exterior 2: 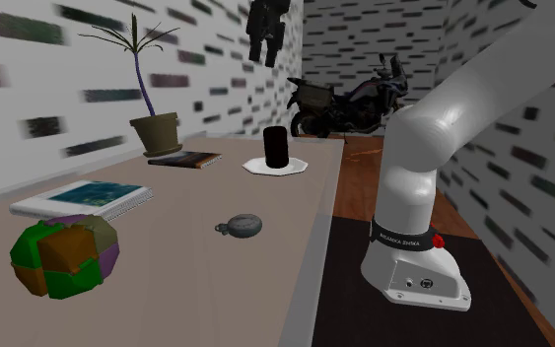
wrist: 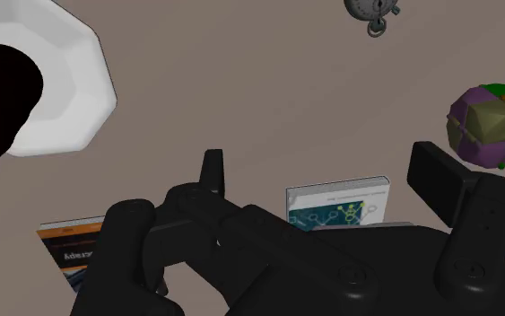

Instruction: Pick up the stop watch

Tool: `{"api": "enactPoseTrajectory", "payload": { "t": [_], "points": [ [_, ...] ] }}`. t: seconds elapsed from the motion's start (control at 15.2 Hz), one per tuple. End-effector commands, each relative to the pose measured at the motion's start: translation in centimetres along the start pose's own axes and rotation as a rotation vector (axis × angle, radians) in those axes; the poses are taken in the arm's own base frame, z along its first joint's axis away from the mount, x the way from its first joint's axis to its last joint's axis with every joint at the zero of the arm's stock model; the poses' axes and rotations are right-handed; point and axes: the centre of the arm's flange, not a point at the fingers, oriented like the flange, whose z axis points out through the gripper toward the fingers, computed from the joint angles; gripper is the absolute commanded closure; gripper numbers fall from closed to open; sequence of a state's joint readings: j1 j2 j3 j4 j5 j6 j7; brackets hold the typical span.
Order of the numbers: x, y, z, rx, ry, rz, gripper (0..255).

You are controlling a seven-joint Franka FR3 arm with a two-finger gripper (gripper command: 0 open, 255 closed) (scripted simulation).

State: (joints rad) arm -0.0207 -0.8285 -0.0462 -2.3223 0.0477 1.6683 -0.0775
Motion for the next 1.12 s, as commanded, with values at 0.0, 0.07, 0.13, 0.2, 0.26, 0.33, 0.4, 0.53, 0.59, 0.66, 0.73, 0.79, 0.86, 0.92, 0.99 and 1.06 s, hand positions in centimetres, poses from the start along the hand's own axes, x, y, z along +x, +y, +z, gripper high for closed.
{"api": "enactPoseTrajectory", "payload": {
  "t": [0.0,0.07,0.13,0.2,0.26,0.33,0.4,0.53,0.59,0.66,0.73,0.79,0.86,0.92,0.99,1.06],
  "points": [
    [0.0,0.0,0.0,0.000,0.000,0.000,0],
    [0.1,-0.4,1.2,0.007,-0.005,-0.019,0],
    [0.1,-0.8,2.4,0.015,-0.010,-0.038,0],
    [0.2,-1.2,3.6,0.022,-0.014,-0.057,0],
    [0.2,-1.6,4.9,0.029,-0.019,-0.076,0],
    [0.2,-2.1,6.1,0.036,-0.024,-0.095,0],
    [0.2,-2.5,7.3,0.044,-0.029,-0.114,0],
    [0.2,-3.4,9.7,0.058,-0.038,-0.151,0],
    [0.1,-3.9,10.9,0.066,-0.043,-0.170,0],
    [0.1,-4.4,12.1,0.073,-0.048,-0.189,0],
    [0.0,-4.9,13.2,0.080,-0.053,-0.208,0],
    [-0.1,-5.4,14.4,0.087,-0.058,-0.227,0],
    [-0.2,-5.8,15.6,0.095,-0.063,-0.246,0],
    [-0.3,-6.4,16.8,0.102,-0.067,-0.265,0],
    [-0.5,-6.9,17.9,0.109,-0.072,-0.284,0],
    [-0.6,-7.4,19.1,0.116,-0.077,-0.303,0]
  ]
}}
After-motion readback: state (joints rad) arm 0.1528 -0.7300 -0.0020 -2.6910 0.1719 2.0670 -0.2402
